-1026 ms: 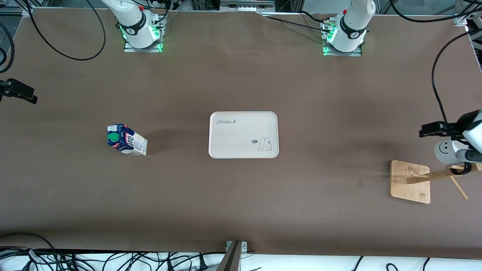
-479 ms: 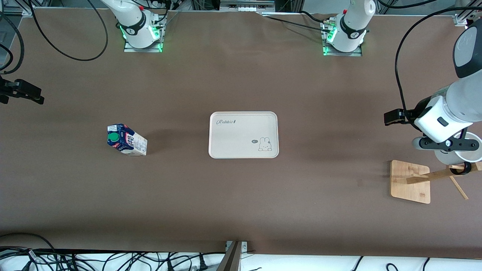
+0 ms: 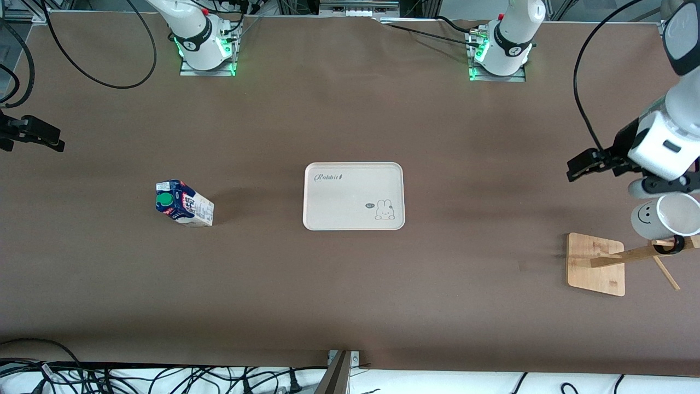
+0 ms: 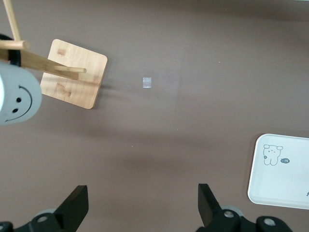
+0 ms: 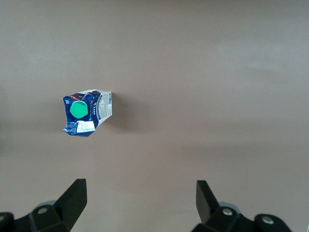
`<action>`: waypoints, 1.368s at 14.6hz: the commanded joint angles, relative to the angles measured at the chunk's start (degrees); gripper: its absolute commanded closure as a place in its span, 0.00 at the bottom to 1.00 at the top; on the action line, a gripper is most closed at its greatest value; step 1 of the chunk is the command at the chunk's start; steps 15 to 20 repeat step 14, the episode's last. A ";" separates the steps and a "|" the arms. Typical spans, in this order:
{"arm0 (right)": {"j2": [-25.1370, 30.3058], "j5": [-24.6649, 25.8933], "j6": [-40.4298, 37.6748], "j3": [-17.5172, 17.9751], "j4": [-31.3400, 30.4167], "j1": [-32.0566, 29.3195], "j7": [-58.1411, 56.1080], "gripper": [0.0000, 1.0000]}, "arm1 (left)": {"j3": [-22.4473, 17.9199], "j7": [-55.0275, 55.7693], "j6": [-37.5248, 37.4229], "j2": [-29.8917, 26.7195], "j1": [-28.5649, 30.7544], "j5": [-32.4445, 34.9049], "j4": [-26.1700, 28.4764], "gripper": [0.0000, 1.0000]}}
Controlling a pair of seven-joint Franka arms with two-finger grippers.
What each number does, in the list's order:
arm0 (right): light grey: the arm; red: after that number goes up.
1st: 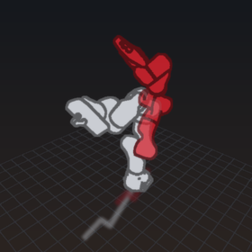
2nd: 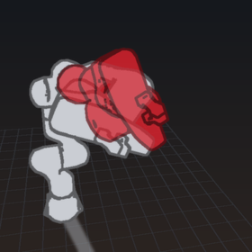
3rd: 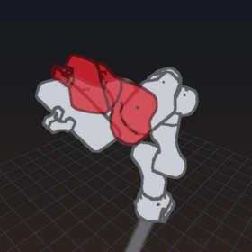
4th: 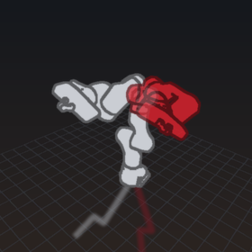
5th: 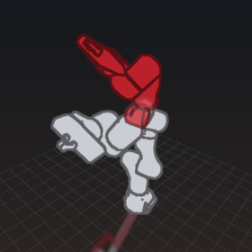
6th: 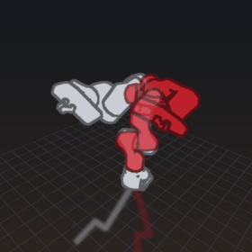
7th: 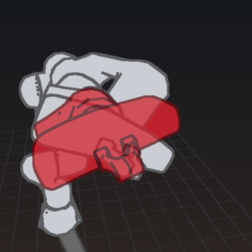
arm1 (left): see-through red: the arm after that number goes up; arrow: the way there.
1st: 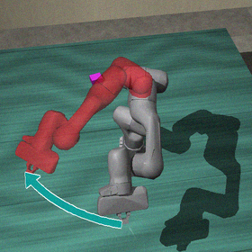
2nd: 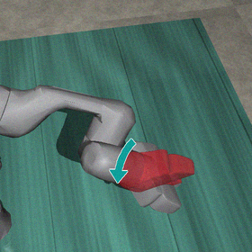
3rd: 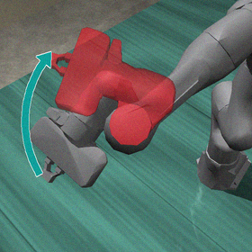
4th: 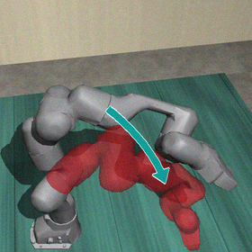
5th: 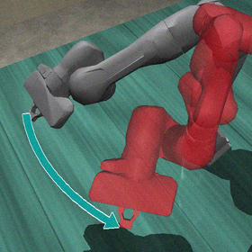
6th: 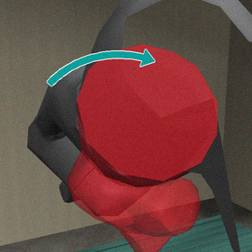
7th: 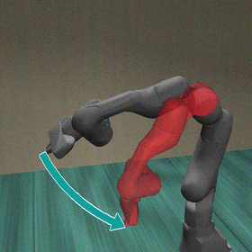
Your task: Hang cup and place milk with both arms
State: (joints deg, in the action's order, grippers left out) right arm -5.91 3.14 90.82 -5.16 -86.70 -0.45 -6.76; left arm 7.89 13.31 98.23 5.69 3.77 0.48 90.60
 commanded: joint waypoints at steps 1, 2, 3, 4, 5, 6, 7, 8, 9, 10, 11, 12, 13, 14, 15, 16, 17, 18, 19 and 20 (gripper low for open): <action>-0.24 -0.85 -0.21 -0.03 0.65 -0.08 -1.07 0.00 | -1.47 -0.28 2.76 -6.91 -2.80 2.13 7.39 0.00; -0.24 -0.85 -0.21 -0.12 0.65 -0.08 -1.07 0.00 | -1.56 -3.34 2.67 -7.18 -3.06 3.20 7.48 0.00; -0.16 -0.76 -0.21 -0.03 0.65 -0.08 -1.07 0.00 | -1.73 -4.77 2.50 -7.27 -3.15 3.39 7.40 0.00; -0.16 -0.76 -0.21 -0.03 0.65 -0.08 -1.07 0.00 | -2.34 -5.04 2.41 -7.27 -3.24 3.39 7.40 0.00; -0.24 -0.76 -0.21 -0.03 0.65 -0.08 -1.07 0.00 | -2.87 -5.22 2.32 -7.10 -3.33 3.30 7.48 0.00; -0.24 -0.76 -0.21 -0.03 0.65 -0.08 -1.07 0.00 | -2.88 -5.13 2.06 -6.84 -3.33 3.04 7.40 0.00; -0.16 -0.76 -0.21 -0.03 0.65 -0.08 -1.07 0.00 | -2.88 -5.13 2.06 -6.83 -3.42 3.04 7.40 0.00; -0.24 -0.76 -0.21 -0.03 0.65 -0.08 -1.07 0.00 | -2.88 -5.13 1.97 -6.83 -3.42 3.04 7.40 0.00; -0.16 -0.76 -0.21 -0.03 0.65 -0.08 -1.07 0.00 | -2.88 -5.13 1.62 -6.83 -3.59 3.21 7.31 0.00; -0.24 -0.76 -0.21 -0.03 0.65 -0.08 -1.07 0.00 | -2.88 -5.13 1.53 -6.83 -3.77 3.30 7.31 0.00; -0.16 -0.76 -0.21 -0.03 0.65 -0.08 -1.07 0.00 | -2.88 -5.13 1.44 -6.83 -3.77 3.21 7.31 0.00; -0.16 -0.76 -0.21 -0.03 0.65 -0.08 -1.07 0.00 | -2.88 -5.13 1.36 -6.83 -3.85 3.30 7.31 0.00; -0.16 -0.76 -0.29 -0.03 0.65 -0.08 -1.07 0.00 | -2.88 -5.13 1.27 -6.92 -4.03 3.30 7.31 0.00; -0.16 -0.76 -0.29 -0.03 0.65 -0.08 -1.07 0.00 | -3.05 -5.13 1.27 -6.92 -4.21 3.30 7.31 0.00; -0.16 -0.76 -0.29 -0.03 0.65 -0.08 -1.07 0.00 | -3.05 -5.13 1.27 -6.92 -4.21 3.30 7.31 0.00; -0.16 -0.76 -0.29 -0.03 0.65 -0.08 -1.07 0.00 | -3.05 -5.13 1.27 -6.92 -4.21 3.30 7.31 0.00; -0.16 -0.76 -0.29 -0.03 0.65 -0.08 -1.07 0.00 | -3.05 -5.13 1.27 -6.92 -4.21 3.30 7.31 0.00; -0.16 -0.76 -0.29 -0.03 0.65 -0.08 -1.07 0.00 | -3.05 -5.13 1.27 -6.92 -4.21 3.30 7.31 0.00; -0.16 -0.76 -0.29 -0.03 0.65 -0.08 -1.07 0.00 | -3.05 -5.13 1.27 -6.92 -4.21 3.30 7.31 0.00; -0.16 -0.76 -0.29 -0.03 0.65 -0.08 -1.07 0.00 | -3.05 -5.13 1.27 -6.92 -4.21 3.30 7.31 0.00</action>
